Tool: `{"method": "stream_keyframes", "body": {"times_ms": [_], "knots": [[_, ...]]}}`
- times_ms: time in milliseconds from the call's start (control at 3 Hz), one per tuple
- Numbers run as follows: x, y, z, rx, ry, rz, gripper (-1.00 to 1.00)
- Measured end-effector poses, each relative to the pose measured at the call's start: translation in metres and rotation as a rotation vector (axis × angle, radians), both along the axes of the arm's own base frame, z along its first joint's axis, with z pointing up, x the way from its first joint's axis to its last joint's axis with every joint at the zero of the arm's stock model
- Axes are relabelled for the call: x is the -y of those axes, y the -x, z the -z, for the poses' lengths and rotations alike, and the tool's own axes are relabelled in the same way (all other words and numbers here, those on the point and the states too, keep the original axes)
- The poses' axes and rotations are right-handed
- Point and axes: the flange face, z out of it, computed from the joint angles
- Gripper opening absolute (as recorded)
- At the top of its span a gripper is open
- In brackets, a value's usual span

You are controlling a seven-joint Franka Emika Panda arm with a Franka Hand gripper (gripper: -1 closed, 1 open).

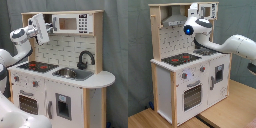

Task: Play with the kitchen

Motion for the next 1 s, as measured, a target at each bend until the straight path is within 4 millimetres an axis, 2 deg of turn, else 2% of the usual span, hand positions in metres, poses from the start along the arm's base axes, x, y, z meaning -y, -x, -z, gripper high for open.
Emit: {"method": "stream_keyframes", "body": {"times_ms": [333, 667, 1000], "knots": [[0.016, -0.002, -0.007, -0.008, -0.034, 0.081, -1.00], [0.029, 0.013, -0.021, -0.062, -0.090, 0.103, -1.00], [0.043, 0.023, -0.017, -0.093, -0.126, 0.116, -1.00]]}}
